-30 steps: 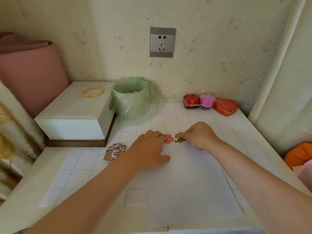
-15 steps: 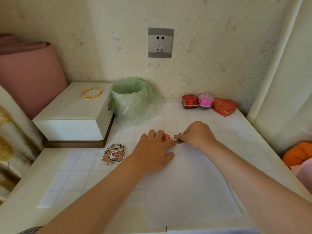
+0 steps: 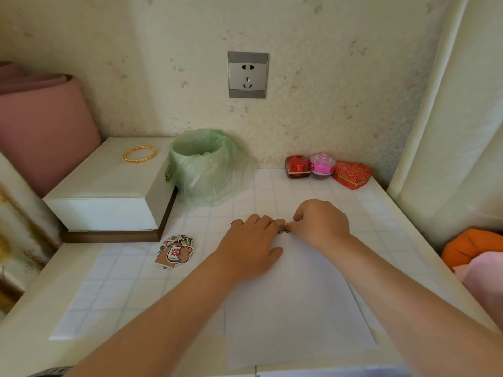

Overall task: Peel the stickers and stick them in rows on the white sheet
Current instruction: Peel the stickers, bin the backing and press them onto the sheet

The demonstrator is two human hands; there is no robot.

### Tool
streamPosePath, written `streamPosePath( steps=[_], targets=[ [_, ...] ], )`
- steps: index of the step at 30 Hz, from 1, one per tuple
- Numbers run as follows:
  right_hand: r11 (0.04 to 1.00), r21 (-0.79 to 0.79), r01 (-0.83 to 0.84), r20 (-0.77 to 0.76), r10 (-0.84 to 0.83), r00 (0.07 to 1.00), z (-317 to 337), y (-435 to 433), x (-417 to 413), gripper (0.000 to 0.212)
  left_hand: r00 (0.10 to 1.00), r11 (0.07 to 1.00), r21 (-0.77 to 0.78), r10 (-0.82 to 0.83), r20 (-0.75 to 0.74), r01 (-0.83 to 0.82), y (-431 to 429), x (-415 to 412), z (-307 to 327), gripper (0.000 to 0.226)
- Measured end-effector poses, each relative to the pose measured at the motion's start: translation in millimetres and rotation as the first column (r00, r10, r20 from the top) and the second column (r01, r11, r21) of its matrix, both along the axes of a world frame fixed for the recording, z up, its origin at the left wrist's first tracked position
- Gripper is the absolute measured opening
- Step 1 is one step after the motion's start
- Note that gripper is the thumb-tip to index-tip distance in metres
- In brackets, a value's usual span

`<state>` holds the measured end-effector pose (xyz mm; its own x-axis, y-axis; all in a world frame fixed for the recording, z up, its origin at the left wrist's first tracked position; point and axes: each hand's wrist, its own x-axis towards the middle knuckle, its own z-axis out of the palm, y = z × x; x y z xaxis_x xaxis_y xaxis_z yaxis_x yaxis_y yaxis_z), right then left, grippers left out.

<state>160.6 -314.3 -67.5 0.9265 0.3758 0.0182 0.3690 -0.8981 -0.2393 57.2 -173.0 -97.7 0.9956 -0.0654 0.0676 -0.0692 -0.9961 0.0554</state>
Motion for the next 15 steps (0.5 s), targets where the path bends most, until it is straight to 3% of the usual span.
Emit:
streamPosePath(
  steps=[4, 9, 15],
  targets=[
    [0.995, 0.029, -0.093, 0.019, 0.092, 0.996, -5, -13, -1, 0.023, 1.000, 0.999, 0.054, 0.008, -0.003, -0.008, -3, 3, -9, 0.072],
    [0.941, 0.007, -0.338, 0.040, 0.337, 0.941, -14, -24, -7, 0.031, 1.000, 0.999, 0.051, 0.009, -0.006, -0.008, -1, 4, -10, 0.070],
    [0.900, -0.100, -0.425, 0.088, 0.433, 0.897, -18, -35, -11, 0.039, 1.000, 1.000, 0.005, 0.001, -0.005, -0.001, 0, 7, -3, 0.046]
  ],
)
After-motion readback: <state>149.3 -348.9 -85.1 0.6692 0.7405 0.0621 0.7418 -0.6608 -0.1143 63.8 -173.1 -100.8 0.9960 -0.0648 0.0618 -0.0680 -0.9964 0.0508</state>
